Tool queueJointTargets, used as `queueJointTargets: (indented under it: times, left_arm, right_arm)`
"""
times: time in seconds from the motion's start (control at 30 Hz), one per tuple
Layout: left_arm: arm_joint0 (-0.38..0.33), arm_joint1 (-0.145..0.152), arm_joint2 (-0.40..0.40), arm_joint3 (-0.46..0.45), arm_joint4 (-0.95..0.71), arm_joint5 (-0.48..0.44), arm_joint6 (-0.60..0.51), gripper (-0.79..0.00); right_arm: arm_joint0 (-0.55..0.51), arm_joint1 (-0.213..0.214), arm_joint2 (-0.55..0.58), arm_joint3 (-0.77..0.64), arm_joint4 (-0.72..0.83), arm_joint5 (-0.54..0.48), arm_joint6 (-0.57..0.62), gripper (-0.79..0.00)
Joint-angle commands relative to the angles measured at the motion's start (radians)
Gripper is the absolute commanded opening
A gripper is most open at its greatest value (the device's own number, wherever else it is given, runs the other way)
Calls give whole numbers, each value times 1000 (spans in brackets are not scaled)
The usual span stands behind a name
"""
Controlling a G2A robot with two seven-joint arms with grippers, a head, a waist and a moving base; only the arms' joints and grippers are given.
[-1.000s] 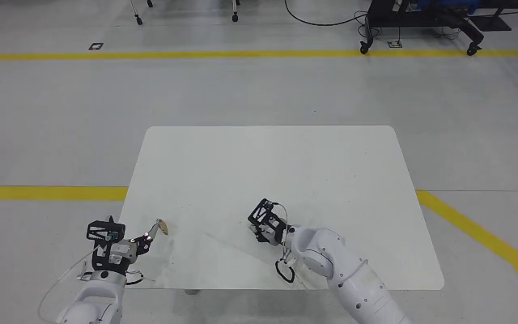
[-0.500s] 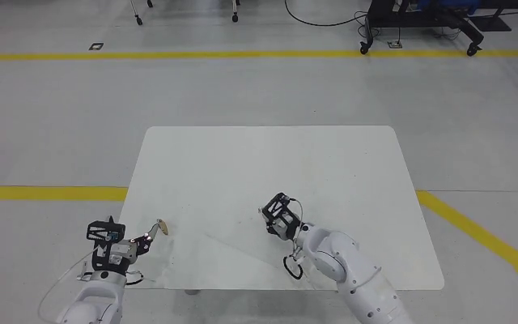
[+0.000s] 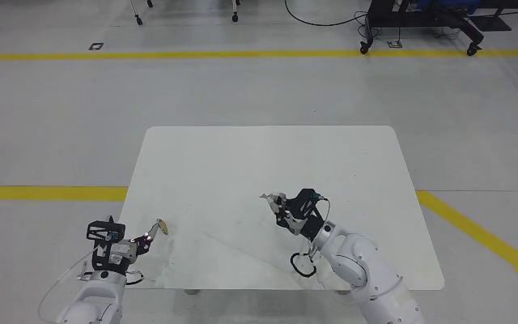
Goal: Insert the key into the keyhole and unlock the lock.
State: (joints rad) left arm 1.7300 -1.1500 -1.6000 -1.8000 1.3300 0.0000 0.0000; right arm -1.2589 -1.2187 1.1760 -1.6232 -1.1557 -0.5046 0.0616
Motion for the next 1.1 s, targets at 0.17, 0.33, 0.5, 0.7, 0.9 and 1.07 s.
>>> queueJointTargets:
  times: [0.17, 0.33, 0.5, 0.7, 0.9, 1.07]
  left_arm:
    - [5, 0, -10, -6, 15, 16, 17, 0]
    - [64, 9, -55, -42, -225, -313, 28, 0]
    - [-8, 21, -64, 11, -454, -568, -137, 0]
    - [-143, 27, 57, 80, -757, -742, -379, 0]
    - [-196, 30, 87, 82, -801, -721, -474, 0]
    - [-196, 30, 87, 82, -801, -721, -474, 0]
  right_arm:
    - [0, 0, 0, 0, 0, 1, 1, -785]
    - [0, 0, 0, 0, 0, 1, 1, -785]
    - [0, 0, 0, 0, 0, 1, 1, -785]
    - [0, 0, 0, 0, 0, 1, 1, -785]
    - [0, 0, 0, 0, 0, 1, 1, -785]
    - [0, 0, 0, 0, 0, 1, 1, -785]
